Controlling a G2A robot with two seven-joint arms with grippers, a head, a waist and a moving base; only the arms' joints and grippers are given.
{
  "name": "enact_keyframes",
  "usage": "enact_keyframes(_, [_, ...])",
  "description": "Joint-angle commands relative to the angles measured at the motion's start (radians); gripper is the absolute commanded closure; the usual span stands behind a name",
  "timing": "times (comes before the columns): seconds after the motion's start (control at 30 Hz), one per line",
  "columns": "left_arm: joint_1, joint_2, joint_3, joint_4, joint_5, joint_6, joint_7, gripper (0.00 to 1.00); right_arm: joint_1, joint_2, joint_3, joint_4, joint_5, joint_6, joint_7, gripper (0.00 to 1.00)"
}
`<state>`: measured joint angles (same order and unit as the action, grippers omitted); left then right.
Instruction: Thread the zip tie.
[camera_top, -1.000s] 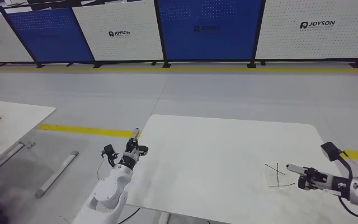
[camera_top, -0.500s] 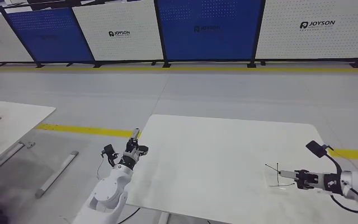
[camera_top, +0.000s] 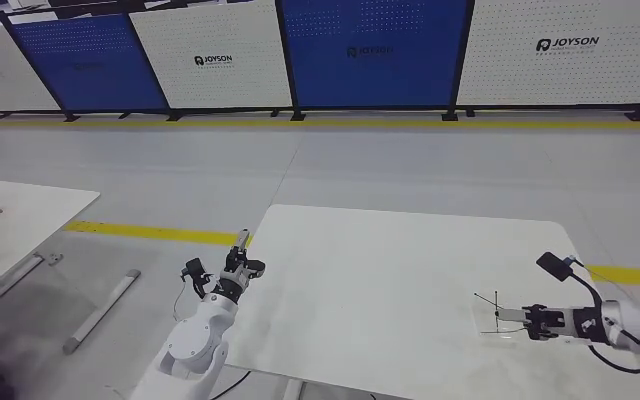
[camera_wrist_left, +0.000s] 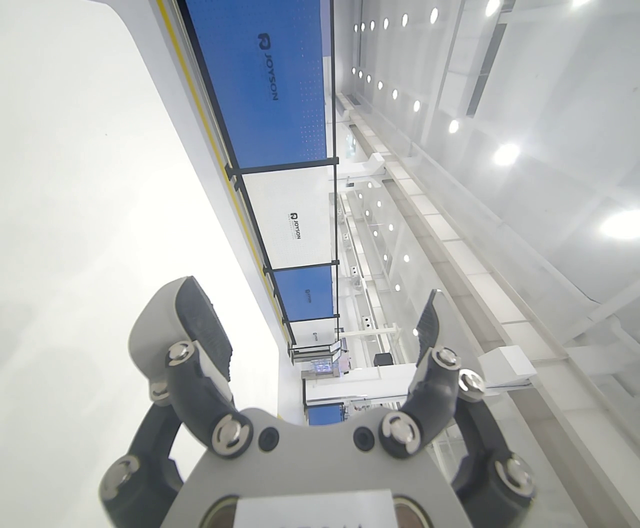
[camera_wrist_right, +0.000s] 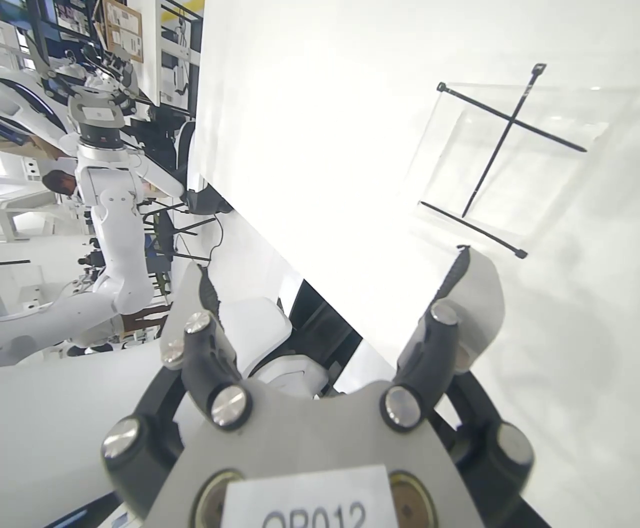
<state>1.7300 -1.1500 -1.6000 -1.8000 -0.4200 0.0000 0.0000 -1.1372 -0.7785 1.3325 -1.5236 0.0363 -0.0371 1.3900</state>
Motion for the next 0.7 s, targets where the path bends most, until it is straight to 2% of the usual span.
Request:
enact_keyframes(0.0, [0.000,0.000,0.000,0.000,0.000,0.000,0.000,0.00,0.000,0.000,0.000,0.000,0.000,0.000,0.000,0.00])
enact_keyframes(0.17, [0.000,0.000,0.000,0.000,0.000,0.000,0.000,0.00,-0.004,0.013,0.018,0.073,0.042,-0.025,0.000,0.00])
enact_keyframes(0.27, [0.000,0.000,0.000,0.000,0.000,0.000,0.000,0.00,0.008,0.029,0.008,0.101,0.048,0.006,0.000,0.00])
enact_keyframes(0.43, [0.000,0.000,0.000,0.000,0.000,0.000,0.000,0.00,0.062,0.046,-0.066,0.136,0.001,0.096,0.000,0.00])
enact_keyframes(0.53, [0.000,0.000,0.000,0.000,0.000,0.000,0.000,0.00,0.098,0.046,-0.117,0.157,-0.024,0.126,0.000,0.00])
enact_keyframes(0.67, [0.000,0.000,0.000,0.000,0.000,0.000,0.000,0.00,0.098,0.046,-0.117,0.157,-0.024,0.126,0.000,0.00])
